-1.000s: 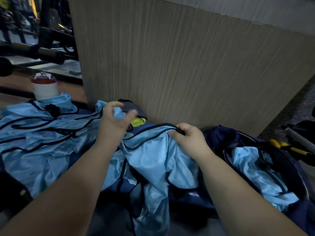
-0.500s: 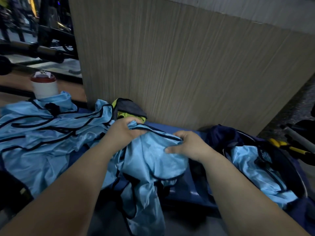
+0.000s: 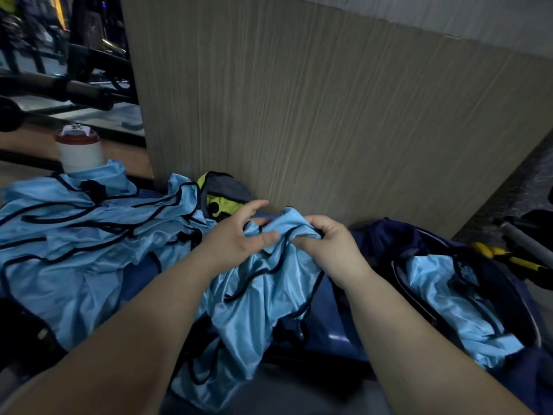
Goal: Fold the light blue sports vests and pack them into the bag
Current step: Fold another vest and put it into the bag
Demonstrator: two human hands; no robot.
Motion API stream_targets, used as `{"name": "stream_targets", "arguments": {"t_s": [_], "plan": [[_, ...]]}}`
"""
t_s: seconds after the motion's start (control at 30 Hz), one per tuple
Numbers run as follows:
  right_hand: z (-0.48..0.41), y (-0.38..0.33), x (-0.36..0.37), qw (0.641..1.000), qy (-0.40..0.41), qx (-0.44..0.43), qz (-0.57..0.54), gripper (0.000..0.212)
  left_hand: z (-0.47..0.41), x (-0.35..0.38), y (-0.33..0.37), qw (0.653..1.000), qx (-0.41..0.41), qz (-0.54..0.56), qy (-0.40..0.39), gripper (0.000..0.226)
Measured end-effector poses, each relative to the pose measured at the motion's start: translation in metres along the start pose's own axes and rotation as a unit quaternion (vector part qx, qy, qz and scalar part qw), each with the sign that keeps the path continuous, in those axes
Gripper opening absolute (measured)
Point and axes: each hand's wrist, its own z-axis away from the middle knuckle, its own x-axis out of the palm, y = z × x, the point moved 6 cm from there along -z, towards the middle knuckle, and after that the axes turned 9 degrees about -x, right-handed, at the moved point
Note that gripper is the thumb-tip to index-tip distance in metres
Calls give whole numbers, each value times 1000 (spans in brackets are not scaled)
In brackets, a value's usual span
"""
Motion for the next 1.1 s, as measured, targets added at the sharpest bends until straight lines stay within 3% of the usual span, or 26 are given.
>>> {"name": "stream_targets", "arguments": {"t_s": [0.1,0.23,0.43,0.5,0.6,0.73,0.83,0.93,1.1], "plan": [[0,-10,6,995,-34,-59,73,32,2,0,3,999,-16,33,10,54],[-2,-12,12,973,-57,-123,185,32,3,2,5,999,-3,47,-5,41],[-1,-13,10,949,-12,-187,254,39,1,7,3,999,8,33,-15,7],[-2,-10,2,939,16,-154,306,27,0,4,3,999,13,45,9,9],[-3,6,-17,916,39,-10,400,18,0,-13,4,991,26,60,116,11],[1,15,-39,938,160,34,304,8,1,-36,-6,964,23,104,242,10],[-1,26,-48,961,212,35,173,15,-2,-42,-16,959,9,117,259,9],[-5,37,-33,984,134,71,97,17,-3,-37,-13,962,20,129,238,15],[9,46,14,982,-111,155,-11,48,-4,-28,-10,964,30,135,229,14]]}}
